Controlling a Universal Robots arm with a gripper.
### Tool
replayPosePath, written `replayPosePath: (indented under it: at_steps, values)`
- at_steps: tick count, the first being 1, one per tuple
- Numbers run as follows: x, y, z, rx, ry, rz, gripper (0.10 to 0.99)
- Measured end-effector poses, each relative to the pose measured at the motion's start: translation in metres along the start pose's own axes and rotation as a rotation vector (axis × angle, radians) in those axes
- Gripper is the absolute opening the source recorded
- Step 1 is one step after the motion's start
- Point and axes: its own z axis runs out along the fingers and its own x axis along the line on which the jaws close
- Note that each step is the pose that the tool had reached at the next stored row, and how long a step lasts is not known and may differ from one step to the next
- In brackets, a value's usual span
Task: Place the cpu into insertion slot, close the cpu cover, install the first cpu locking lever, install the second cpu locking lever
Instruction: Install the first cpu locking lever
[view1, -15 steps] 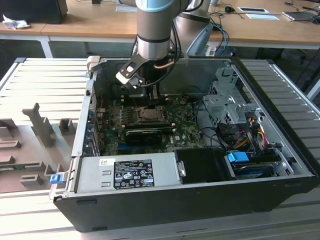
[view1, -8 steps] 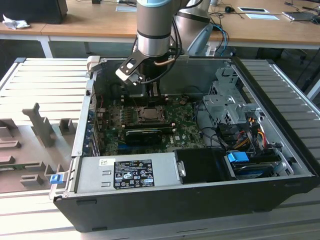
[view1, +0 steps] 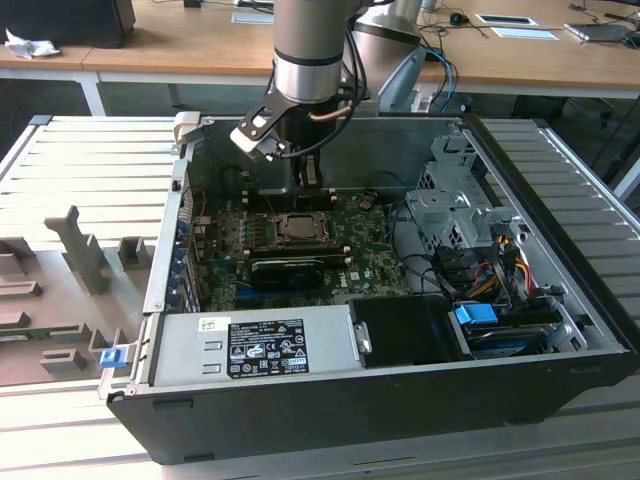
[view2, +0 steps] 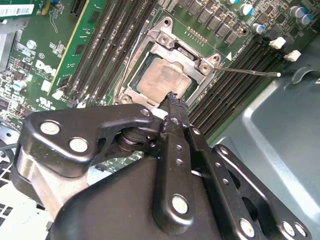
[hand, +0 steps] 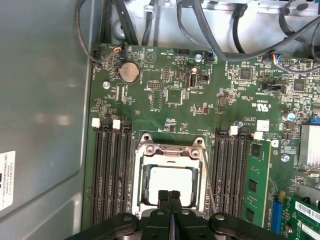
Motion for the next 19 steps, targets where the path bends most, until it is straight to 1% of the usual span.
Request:
replayPosePath:
  at_steps: [7,9,19]
  values:
    - [0.0001,0.0001,-0.0070,0.000,0.0000,0.000,0.106]
    - [0.0001,0.0002,-0.0113,0.000,0.0000,0.000,0.106]
    - [0.0002,0.0003,-0.0210,0.000,0.0000,0.000,0.106]
